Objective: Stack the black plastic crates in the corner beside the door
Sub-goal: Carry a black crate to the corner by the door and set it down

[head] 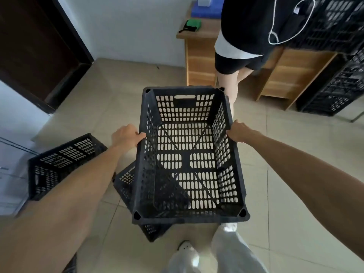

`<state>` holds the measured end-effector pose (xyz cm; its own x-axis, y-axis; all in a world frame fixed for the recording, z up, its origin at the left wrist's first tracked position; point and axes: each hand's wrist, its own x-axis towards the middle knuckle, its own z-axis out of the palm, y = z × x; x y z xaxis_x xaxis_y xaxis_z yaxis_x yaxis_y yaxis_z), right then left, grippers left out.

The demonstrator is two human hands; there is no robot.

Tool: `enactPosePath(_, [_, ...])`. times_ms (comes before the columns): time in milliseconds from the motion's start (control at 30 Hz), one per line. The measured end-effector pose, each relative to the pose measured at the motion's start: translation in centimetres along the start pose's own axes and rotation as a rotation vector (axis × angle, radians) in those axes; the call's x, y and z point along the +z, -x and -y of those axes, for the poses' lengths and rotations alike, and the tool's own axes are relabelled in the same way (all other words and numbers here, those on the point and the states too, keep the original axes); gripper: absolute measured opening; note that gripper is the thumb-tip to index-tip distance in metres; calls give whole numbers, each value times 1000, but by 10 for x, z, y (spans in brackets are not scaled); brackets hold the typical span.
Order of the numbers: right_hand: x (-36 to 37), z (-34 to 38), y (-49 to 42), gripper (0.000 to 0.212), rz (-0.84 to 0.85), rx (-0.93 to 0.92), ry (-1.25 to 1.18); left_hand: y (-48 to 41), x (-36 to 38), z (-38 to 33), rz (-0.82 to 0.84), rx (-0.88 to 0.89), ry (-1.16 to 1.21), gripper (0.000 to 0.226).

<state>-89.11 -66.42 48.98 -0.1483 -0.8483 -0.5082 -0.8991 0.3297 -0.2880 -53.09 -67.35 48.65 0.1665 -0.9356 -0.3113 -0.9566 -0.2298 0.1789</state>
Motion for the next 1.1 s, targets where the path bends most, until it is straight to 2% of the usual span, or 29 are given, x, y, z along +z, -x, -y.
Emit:
enactPosePath(200, [-53, 21, -114, 34, 91, -127, 62, -69, -3, -35, -28, -114, 60, 44])
enactPosePath(333, [-89, 45, -183, 38, 163, -215, 85, -103, -17, -59, -66, -236, 52, 45])
enactPosePath(533, [-126, 99, -256, 41, 223, -348, 159, -145, -28, -61, -98, -380, 115, 41])
enactPosePath(733, [-123, 188, -315, 33, 245, -476, 304, -183, -37, -19, -70, -538, 151, 40])
enactPosePath(900, [-112, 283, -356, 40, 246, -529, 347, -229, -65, 37, -64, -588, 130, 47])
enactPosePath(1100, [-104, 410, -410, 35, 288, -558, 328, -303, -121, 109, -35, -606, 165, 43])
